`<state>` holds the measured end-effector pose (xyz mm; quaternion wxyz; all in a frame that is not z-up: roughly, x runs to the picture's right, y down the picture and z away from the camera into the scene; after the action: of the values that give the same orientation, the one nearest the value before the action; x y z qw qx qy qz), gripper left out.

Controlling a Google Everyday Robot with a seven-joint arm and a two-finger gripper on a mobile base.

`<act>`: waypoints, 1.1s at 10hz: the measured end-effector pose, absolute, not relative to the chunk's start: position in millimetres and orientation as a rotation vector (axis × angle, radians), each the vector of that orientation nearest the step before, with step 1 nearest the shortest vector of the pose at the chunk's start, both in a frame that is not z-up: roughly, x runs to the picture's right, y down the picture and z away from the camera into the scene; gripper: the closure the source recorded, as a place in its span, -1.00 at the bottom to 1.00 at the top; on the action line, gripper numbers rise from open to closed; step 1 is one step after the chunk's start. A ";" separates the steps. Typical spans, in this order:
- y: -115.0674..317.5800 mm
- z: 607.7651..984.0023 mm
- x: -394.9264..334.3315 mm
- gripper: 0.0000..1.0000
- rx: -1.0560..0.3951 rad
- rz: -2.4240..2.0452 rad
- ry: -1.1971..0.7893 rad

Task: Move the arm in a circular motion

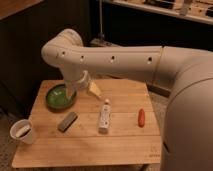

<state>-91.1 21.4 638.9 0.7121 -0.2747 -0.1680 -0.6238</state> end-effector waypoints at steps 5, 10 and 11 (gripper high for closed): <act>5.6 656.2 -76.7 -0.60 -0.608 -1.322 -0.366; -9.4 664.8 -18.5 -0.60 -0.598 -1.264 -0.364; -9.3 662.0 -7.3 -0.60 -0.594 -1.249 -0.362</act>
<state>-7.3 -9.3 662.0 0.7552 -0.2725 -0.1662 -0.5726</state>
